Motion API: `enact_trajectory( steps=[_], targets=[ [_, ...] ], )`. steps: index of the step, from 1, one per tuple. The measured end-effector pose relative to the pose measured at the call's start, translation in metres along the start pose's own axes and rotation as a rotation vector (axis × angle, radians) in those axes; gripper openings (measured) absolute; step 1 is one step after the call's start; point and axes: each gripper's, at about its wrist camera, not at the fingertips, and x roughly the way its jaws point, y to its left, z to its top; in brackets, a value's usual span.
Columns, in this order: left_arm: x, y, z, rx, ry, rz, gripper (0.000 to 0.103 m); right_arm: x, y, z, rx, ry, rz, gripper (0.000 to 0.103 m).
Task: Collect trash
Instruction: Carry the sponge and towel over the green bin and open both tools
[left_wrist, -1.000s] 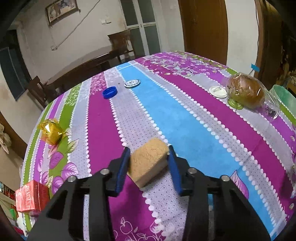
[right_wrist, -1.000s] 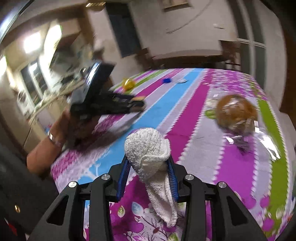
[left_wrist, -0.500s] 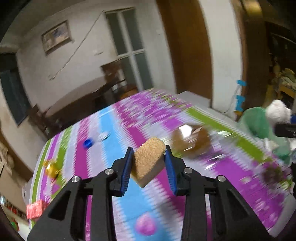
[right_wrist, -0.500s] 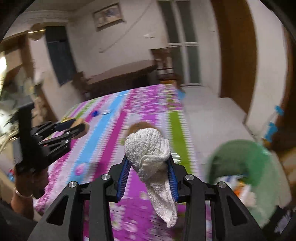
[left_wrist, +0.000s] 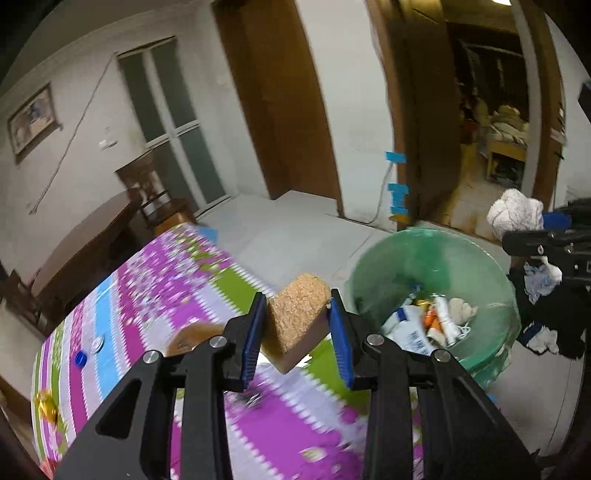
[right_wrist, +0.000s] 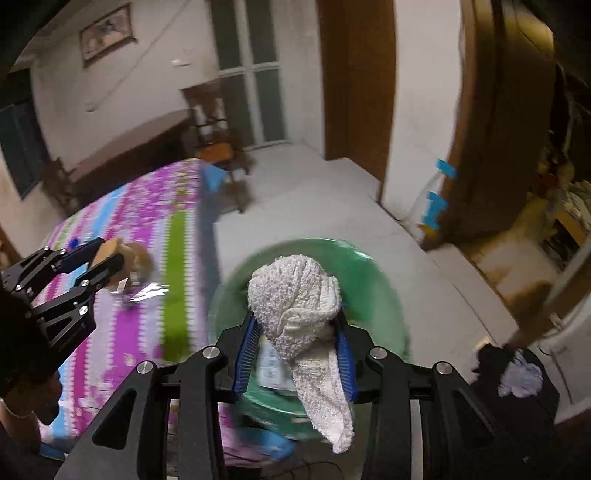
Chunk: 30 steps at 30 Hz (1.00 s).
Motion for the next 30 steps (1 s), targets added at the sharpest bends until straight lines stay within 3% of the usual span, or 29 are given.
enact_trajectory(
  steps=[8,22,30],
  targets=[
    [0.022,-0.045,0.012,0.078,0.007,-0.012,0.033,0.018,-0.05,-0.001,0.057,0.059,-0.034,0.039],
    [0.046,-0.068,0.016,0.119,0.046,-0.041,0.033,0.059,-0.03,0.014,0.013,0.111,-0.035,0.039],
    [0.068,-0.065,0.013,0.09,0.114,-0.21,0.033,0.069,-0.025,0.016,0.012,0.13,-0.034,0.039]
  ],
)
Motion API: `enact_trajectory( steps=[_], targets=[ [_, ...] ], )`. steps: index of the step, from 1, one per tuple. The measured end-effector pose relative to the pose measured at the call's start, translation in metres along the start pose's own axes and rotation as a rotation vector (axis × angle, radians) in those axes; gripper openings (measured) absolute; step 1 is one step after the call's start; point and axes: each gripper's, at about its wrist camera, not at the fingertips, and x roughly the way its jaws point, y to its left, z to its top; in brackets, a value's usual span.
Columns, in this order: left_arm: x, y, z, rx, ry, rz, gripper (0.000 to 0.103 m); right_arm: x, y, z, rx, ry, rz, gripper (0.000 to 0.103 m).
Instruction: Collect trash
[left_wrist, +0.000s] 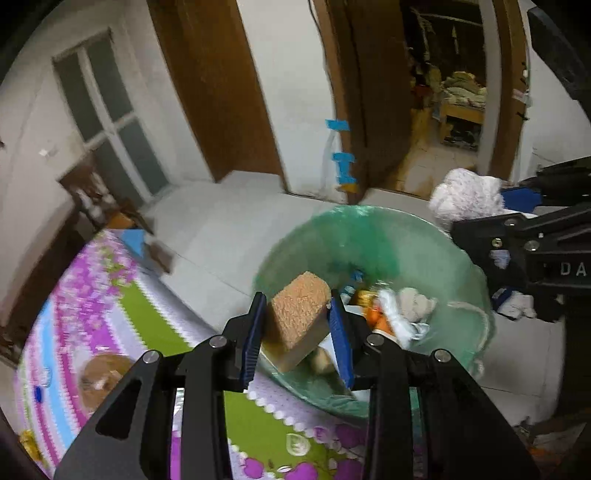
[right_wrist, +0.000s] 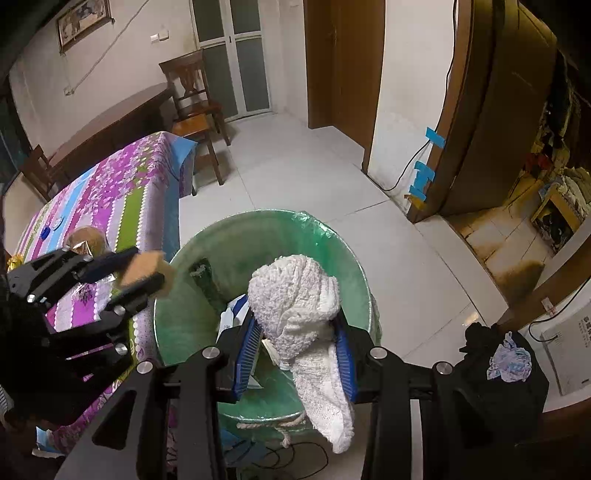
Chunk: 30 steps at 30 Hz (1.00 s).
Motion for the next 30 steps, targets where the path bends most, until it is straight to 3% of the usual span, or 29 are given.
enact_trajectory(
  steps=[3,4,6,16,18,20,22,24,27,30],
  targets=[
    [0.009,0.008,-0.001,-0.035,0.011,-0.067,0.037,0.008,0.002,0.003,0.006,-0.003,0.0,0.042],
    [0.011,0.01,-0.002,-0.041,0.016,-0.083,0.049,0.01,0.002,0.004,0.007,-0.008,-0.001,0.051],
    [0.013,0.014,-0.003,-0.049,-0.004,-0.048,0.059,0.013,0.0,0.005,0.018,-0.026,-0.026,0.063],
    [-0.003,0.009,-0.016,-0.005,-0.05,-0.002,0.06,0.004,-0.01,-0.002,0.064,-0.071,0.006,0.064],
    [-0.009,0.006,-0.02,0.008,-0.082,0.051,0.066,-0.003,-0.011,-0.01,0.072,-0.097,-0.006,0.064],
    [-0.021,0.003,-0.025,0.014,-0.127,0.078,0.072,-0.014,-0.009,-0.02,0.071,-0.151,-0.027,0.071],
    [-0.037,0.002,-0.032,0.014,-0.18,0.092,0.086,-0.03,-0.008,-0.035,0.091,-0.216,-0.041,0.089],
    [-0.057,0.003,-0.042,0.01,-0.25,0.114,0.092,-0.052,-0.005,-0.055,0.122,-0.311,-0.067,0.098],
    [-0.085,0.004,-0.057,-0.004,-0.323,0.113,0.097,-0.086,0.005,-0.088,0.135,-0.445,-0.145,0.098],
    [-0.107,0.007,-0.067,-0.04,-0.37,0.112,0.097,-0.106,0.023,-0.114,0.116,-0.509,-0.275,0.098]
  ],
)
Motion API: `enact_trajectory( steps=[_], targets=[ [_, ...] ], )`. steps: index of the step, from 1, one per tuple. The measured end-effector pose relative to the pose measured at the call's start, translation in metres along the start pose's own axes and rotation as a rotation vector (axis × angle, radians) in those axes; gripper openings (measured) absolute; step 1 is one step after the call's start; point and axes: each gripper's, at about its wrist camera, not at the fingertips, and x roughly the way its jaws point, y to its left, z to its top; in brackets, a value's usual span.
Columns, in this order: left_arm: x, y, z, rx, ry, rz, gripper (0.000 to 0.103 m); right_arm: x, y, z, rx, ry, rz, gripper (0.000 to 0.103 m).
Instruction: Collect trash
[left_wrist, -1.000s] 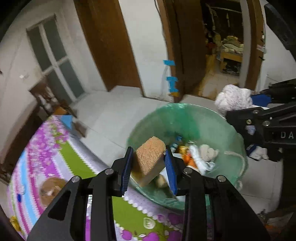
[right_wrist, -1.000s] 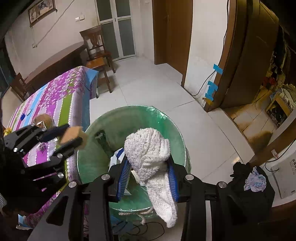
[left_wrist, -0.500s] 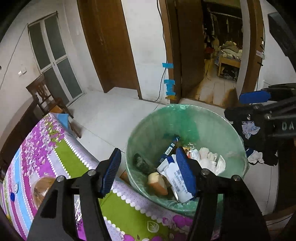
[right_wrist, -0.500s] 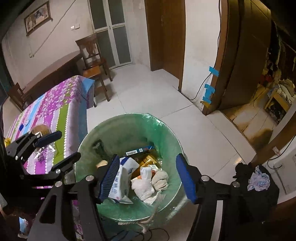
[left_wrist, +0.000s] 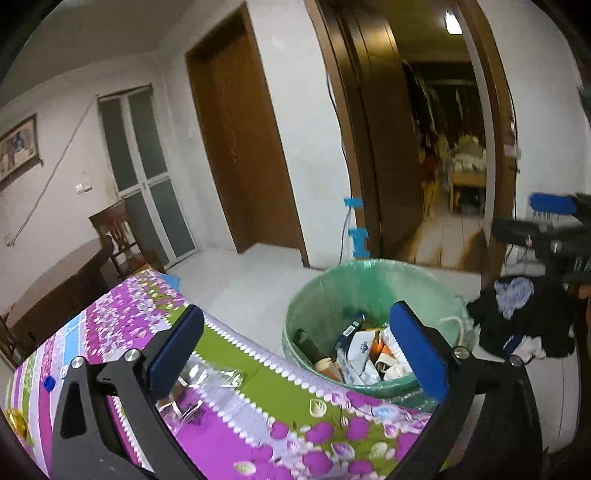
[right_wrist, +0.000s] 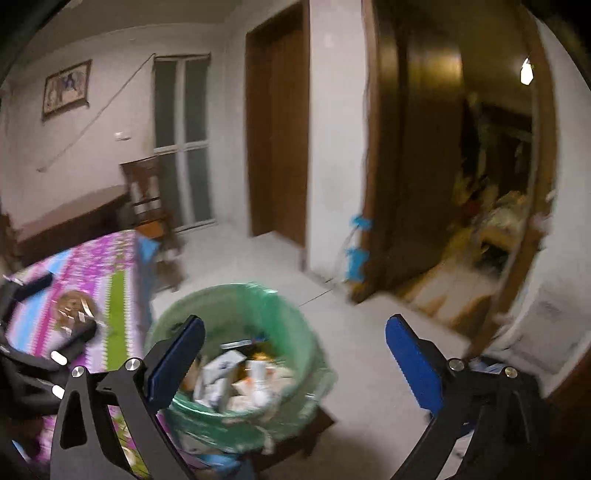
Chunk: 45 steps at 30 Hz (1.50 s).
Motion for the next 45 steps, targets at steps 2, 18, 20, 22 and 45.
enact_trajectory(
  steps=[2,18,20,22,45],
  targets=[
    [-0.012,0.005,-0.002,-0.031,-0.009,-0.02,0.097,-0.014,0.005,-0.009,-0.021,-0.013,-0.045,0.098],
    [-0.071,0.017,-0.047,-0.183,0.05,-0.02,0.097,-0.108,0.03,-0.081,-0.048,-0.127,-0.054,0.098],
    [-0.077,0.013,-0.05,-0.182,0.055,-0.012,0.097,-0.113,0.024,-0.077,-0.013,-0.14,-0.047,0.098],
    [-0.081,0.011,-0.052,-0.171,0.06,-0.006,0.097,-0.115,0.018,-0.073,0.015,-0.147,-0.031,0.098],
    [-0.086,-0.008,-0.061,-0.073,0.078,-0.053,0.097,-0.097,0.037,-0.078,-0.048,-0.094,-0.018,0.098]
  ],
)
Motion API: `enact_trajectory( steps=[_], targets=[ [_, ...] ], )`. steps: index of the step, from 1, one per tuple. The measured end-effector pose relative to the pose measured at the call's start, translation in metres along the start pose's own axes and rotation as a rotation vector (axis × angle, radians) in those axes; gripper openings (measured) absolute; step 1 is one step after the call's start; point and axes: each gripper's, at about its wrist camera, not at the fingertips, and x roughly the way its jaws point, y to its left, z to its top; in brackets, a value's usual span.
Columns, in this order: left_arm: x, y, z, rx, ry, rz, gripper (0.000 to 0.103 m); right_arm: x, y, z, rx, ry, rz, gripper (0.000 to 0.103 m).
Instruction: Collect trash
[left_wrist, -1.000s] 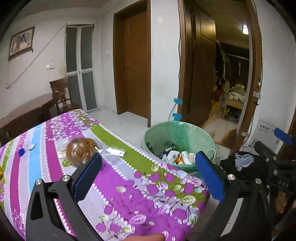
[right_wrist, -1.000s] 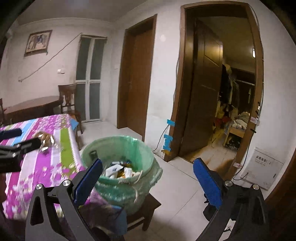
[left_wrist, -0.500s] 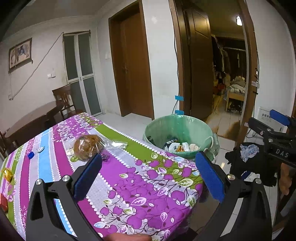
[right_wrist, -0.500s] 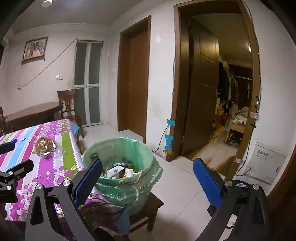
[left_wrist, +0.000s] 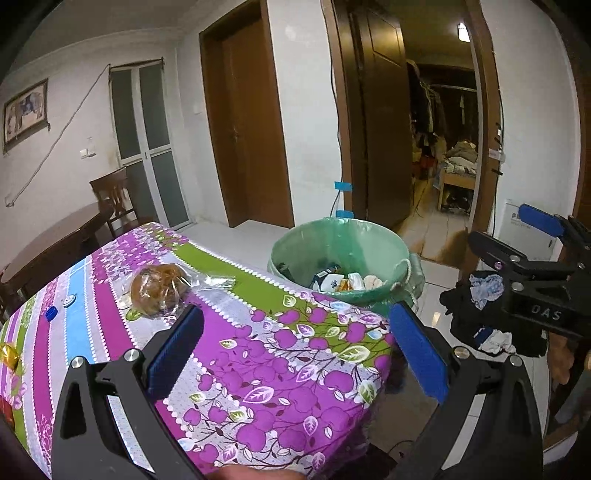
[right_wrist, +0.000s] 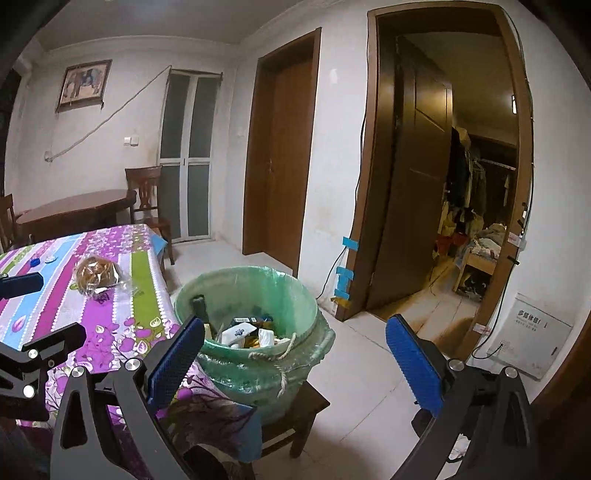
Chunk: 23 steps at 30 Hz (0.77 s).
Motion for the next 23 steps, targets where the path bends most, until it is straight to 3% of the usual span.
enact_trajectory(
  steps=[4,10,17,23],
  targets=[
    [-0.002,0.003,-0.003,-0.02,-0.011,-0.004,0.097,0.003,0.004,-0.001,-0.013,0.009,0.006,0.098],
    [-0.012,0.002,-0.003,-0.01,-0.101,0.069,0.097,0.004,0.007,-0.003,-0.025,0.006,0.004,0.098],
    [-0.011,0.011,-0.002,-0.047,-0.083,0.126,0.097,0.006,0.006,-0.003,-0.027,0.008,-0.014,0.098],
    [-0.015,0.006,-0.001,-0.03,-0.087,0.078,0.097,0.005,0.006,-0.005,-0.048,0.003,-0.041,0.098]
  ],
)
